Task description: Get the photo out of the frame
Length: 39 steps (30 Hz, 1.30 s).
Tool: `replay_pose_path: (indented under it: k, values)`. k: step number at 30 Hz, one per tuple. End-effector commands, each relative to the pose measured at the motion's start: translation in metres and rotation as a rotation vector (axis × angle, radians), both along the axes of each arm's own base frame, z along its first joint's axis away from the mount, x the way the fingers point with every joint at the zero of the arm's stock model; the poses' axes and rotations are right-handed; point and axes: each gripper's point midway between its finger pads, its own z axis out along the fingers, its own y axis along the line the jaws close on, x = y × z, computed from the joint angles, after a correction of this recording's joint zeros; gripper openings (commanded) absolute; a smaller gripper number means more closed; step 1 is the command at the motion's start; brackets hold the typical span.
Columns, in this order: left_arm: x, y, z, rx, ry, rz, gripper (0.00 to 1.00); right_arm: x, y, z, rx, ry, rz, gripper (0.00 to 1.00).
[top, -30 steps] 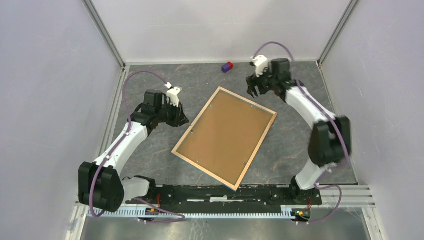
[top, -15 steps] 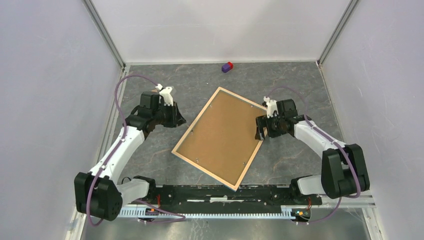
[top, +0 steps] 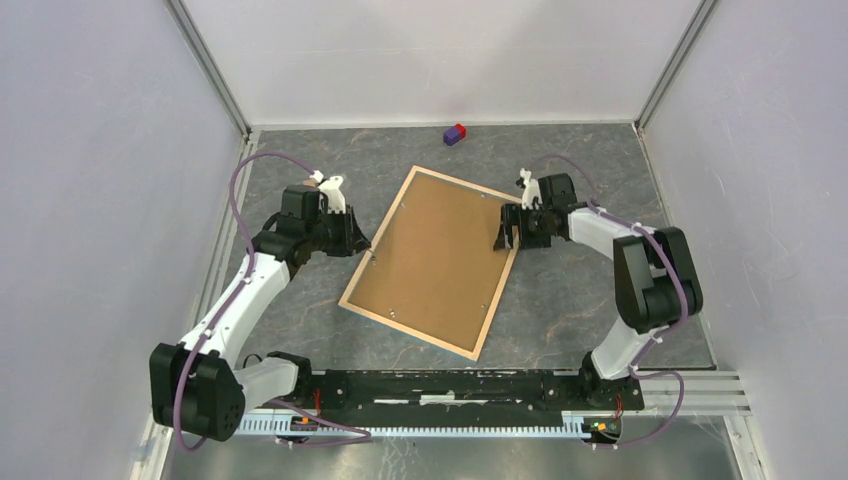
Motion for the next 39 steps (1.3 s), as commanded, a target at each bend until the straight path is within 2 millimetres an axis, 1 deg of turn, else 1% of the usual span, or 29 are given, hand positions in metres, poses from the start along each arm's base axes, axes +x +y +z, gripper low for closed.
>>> replay_pose_path:
  k: [1,3,5,6,7,9,10,13,15,18,21,24,26,30,32,35,37,39]
  values:
    - [0.011,0.001,0.001,0.008,-0.03,-0.001,0.02,0.067,0.019,0.032,0.092,-0.181,-0.005,0.8]
    - [0.011,0.003,-0.001,0.034,-0.047,-0.026,0.02,0.081,0.025,0.046,0.11,-0.239,0.034,0.79]
    - [0.011,0.006,-0.001,0.069,-0.073,-0.06,0.02,0.087,0.03,0.065,0.113,-0.316,0.117,0.78]
    - [0.01,0.006,0.0,0.088,-0.087,-0.091,0.02,0.086,0.034,0.073,0.108,-0.352,0.182,0.78]
    - [0.008,0.008,0.001,0.117,-0.103,-0.133,0.02,0.08,0.037,0.081,0.1,-0.382,0.252,0.78]
    - [0.005,0.01,0.003,0.166,-0.125,-0.207,0.02,0.057,0.047,0.093,0.104,-0.433,0.401,0.8]
    - [0.005,0.011,0.004,0.176,-0.132,-0.224,0.02,0.041,0.052,0.097,0.101,-0.454,0.457,0.8]
    - [0.008,0.012,0.01,0.146,-0.139,-0.207,0.02,-0.007,0.078,0.099,0.058,-0.51,0.629,0.8]
    - [0.014,0.017,0.013,0.119,-0.131,-0.155,0.02,-0.036,0.1,0.096,0.026,-0.542,0.731,0.8]
    - [0.021,0.028,0.016,0.064,-0.109,-0.065,0.02,-0.075,0.126,0.09,0.012,-0.585,0.858,0.8]
    - [0.023,0.034,0.014,0.033,-0.091,-0.025,0.02,-0.111,0.152,0.076,-0.029,-0.606,0.998,0.78]
    - [0.021,0.034,0.015,0.019,-0.088,-0.023,0.02,-0.136,0.17,0.058,-0.085,-0.6,1.106,0.75]
    - [0.018,0.031,0.018,0.008,-0.092,-0.034,0.02,-0.146,0.176,0.046,-0.13,-0.598,1.152,0.73]
    - [0.015,0.03,0.019,0.009,-0.104,-0.062,0.02,-0.16,0.181,0.026,-0.181,-0.585,1.209,0.71]
    - [0.012,0.029,0.017,0.017,-0.11,-0.081,0.02,-0.163,0.18,0.019,-0.195,-0.575,1.223,0.7]
    - [0.01,0.029,0.012,0.025,-0.105,-0.099,0.02,-0.171,0.175,0.01,-0.207,-0.558,1.25,0.68]
    - [0.01,0.03,0.008,0.046,-0.116,-0.131,0.02,-0.178,0.169,0.002,-0.221,-0.536,1.281,0.68]
    - [0.011,0.03,0.004,0.052,-0.114,-0.141,0.02,-0.184,0.161,-0.007,-0.235,-0.516,1.301,0.65]
